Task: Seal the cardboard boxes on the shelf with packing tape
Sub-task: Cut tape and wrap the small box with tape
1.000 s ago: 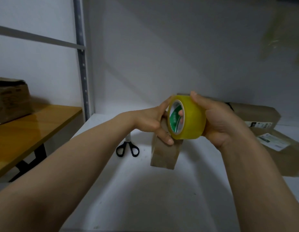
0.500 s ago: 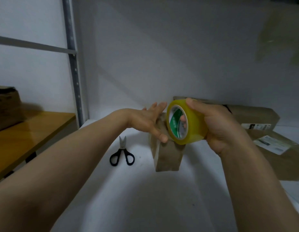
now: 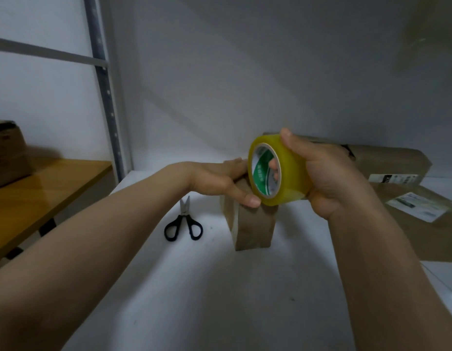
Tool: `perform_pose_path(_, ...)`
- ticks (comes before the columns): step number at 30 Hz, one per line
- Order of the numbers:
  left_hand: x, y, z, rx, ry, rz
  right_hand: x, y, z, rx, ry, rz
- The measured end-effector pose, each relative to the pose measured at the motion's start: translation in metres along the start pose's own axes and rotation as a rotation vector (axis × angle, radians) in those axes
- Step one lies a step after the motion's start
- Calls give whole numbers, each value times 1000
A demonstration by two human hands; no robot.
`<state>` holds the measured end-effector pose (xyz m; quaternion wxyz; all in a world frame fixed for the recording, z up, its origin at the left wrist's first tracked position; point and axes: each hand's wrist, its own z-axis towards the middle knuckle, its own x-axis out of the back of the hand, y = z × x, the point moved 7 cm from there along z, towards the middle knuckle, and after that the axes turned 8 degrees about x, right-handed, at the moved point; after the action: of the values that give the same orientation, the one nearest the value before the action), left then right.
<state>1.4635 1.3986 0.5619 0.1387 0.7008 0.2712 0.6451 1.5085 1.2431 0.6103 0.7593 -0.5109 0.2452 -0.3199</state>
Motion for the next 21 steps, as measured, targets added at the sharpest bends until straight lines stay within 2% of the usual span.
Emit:
perform_pose_path(7, -4, 0, -4, 40, 0, 10, -12, -8, -9, -108, -153, -13)
perform_pose_path(12, -7, 2, 0, -6, 15, 77, -1, 1, -28, -181, -153, 109)
perform_pose_path(21, -3, -12, 2, 121, 7, 296, 8, 30, -57, -233, -107, 42)
